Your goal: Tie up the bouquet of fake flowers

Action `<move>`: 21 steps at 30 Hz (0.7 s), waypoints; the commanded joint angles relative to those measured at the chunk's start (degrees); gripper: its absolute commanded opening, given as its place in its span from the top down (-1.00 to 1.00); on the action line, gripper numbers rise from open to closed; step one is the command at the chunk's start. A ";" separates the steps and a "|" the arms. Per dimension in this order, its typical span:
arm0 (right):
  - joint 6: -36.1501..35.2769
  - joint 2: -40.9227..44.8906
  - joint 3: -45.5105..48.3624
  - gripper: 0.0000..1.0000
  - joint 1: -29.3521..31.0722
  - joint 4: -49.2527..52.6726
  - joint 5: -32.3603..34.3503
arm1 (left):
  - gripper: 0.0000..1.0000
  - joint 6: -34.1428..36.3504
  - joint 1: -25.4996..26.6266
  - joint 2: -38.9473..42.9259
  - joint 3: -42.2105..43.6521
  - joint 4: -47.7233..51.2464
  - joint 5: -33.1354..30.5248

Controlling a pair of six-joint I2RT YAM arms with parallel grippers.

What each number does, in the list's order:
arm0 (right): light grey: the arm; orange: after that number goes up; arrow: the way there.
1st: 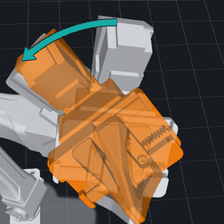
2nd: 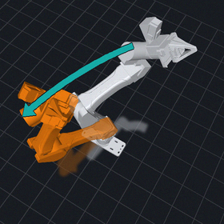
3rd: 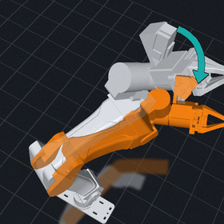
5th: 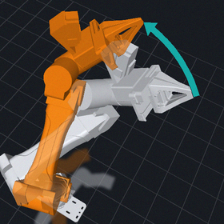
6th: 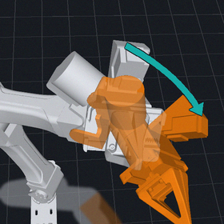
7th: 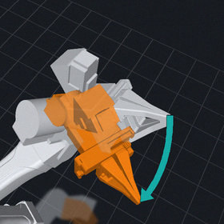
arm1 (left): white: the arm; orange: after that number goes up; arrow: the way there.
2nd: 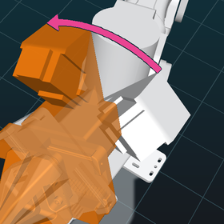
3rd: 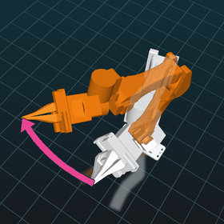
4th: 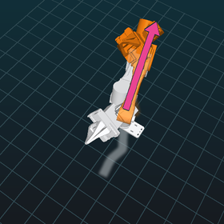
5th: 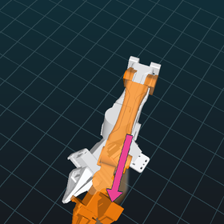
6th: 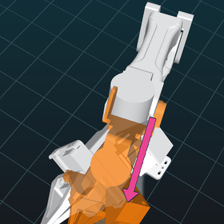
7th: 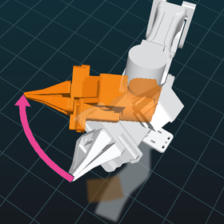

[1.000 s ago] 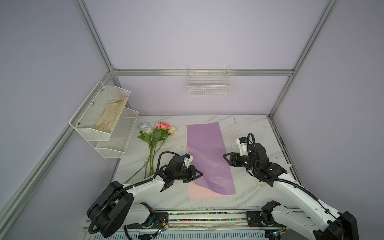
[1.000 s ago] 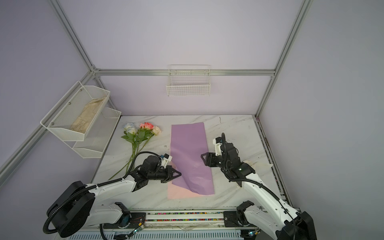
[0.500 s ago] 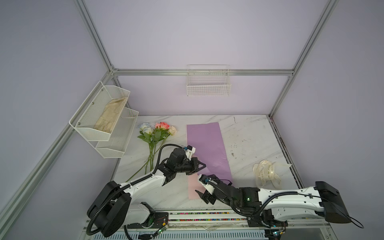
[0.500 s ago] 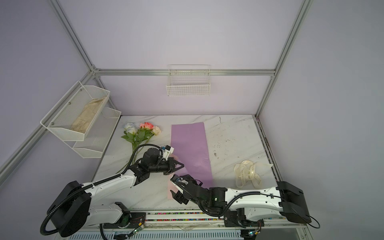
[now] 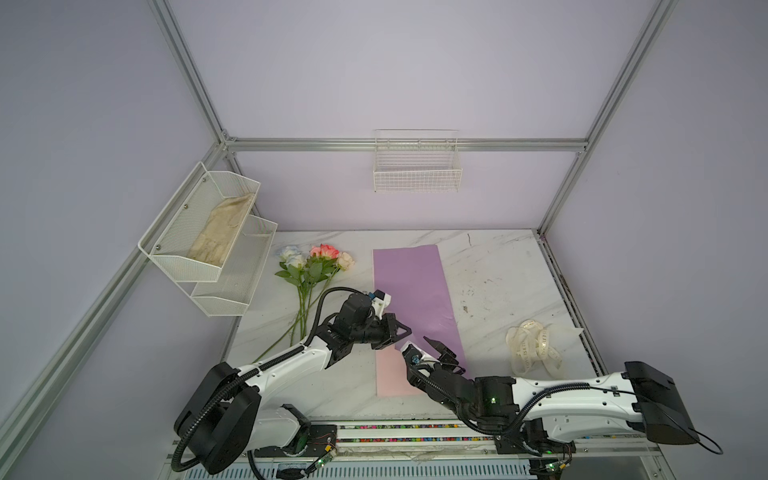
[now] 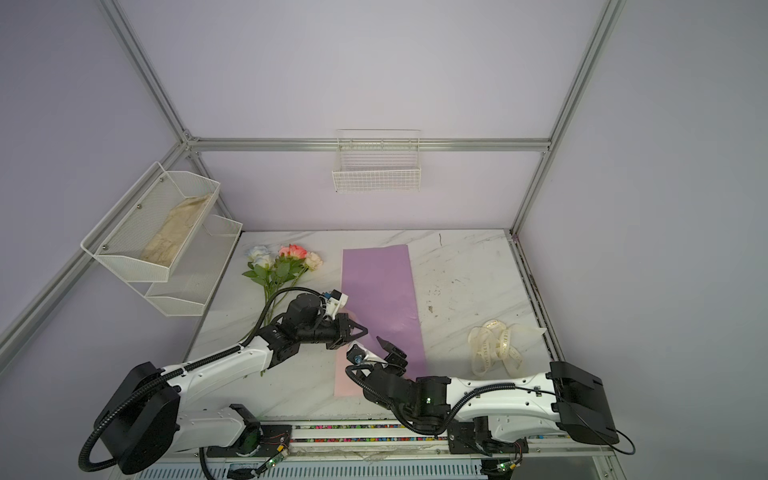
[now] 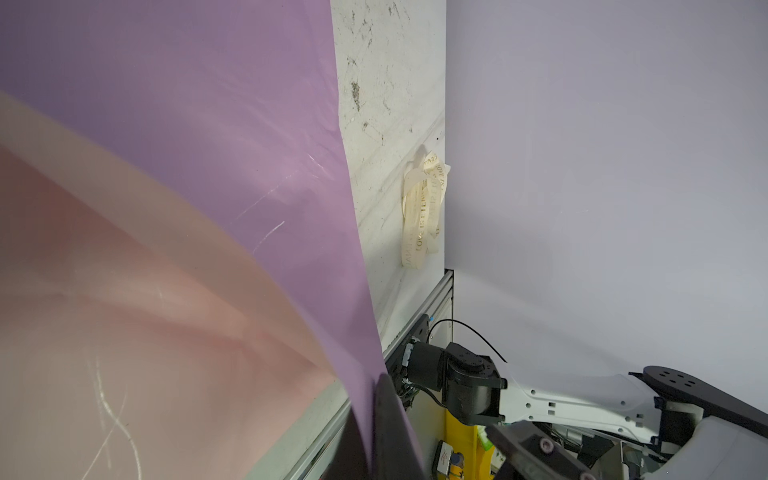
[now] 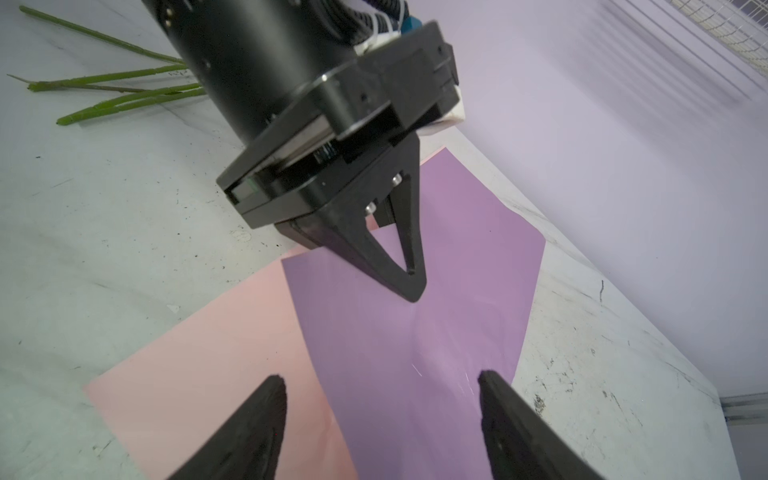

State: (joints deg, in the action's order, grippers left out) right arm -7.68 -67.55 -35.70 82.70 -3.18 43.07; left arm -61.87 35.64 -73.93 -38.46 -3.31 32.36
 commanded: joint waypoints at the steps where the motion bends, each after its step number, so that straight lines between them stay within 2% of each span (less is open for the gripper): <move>1: -3.07 -0.27 0.77 -0.45 0.45 1.16 -1.83 | 0.90 1.35 -0.39 0.80 -5.84 -0.20 0.51; 5: -3.96 -2.77 0.37 -0.40 0.44 0.76 -1.35 | 0.90 1.40 -0.37 1.07 -6.38 0.13 0.51; 8: -4.36 -3.79 0.30 -0.26 0.30 -0.87 1.82 | 0.90 1.40 -0.36 1.03 -6.59 0.34 0.60; 13: -4.09 -2.89 0.80 0.22 -0.50 -2.61 3.73 | 0.88 1.39 -0.31 1.14 -6.68 0.50 0.61; 15: -5.11 -2.64 0.82 0.53 -0.78 -2.75 3.48 | 0.78 2.79 -0.42 1.22 -7.40 0.91 1.49; 17: -5.93 -2.46 0.60 0.74 -0.87 -3.53 4.52 | 0.71 5.06 -0.61 1.67 -8.94 3.58 1.16; 18: -6.43 -2.33 0.55 0.89 -1.03 -4.57 4.79 | 0.61 6.68 -0.69 1.91 -10.06 5.47 0.51; 19: -6.79 -2.20 0.61 0.98 -1.21 -5.30 5.06 | 0.42 8.00 -0.89 2.30 -11.19 7.72 -0.22; 20: -6.88 -2.05 0.60 1.00 -1.54 -5.84 5.26 | 0.01 9.91 -1.21 2.92 -12.66 10.55 -1.90; 21: -6.70 -1.80 0.55 1.00 -1.99 -6.11 5.41 | -0.02 11.78 -1.65 3.82 -14.02 14.05 -3.68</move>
State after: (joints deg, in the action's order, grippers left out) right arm -13.28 -70.96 -35.33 81.54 -6.24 46.37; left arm -56.80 35.18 -73.60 -43.77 4.45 31.68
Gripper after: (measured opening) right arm 0.054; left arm 0.473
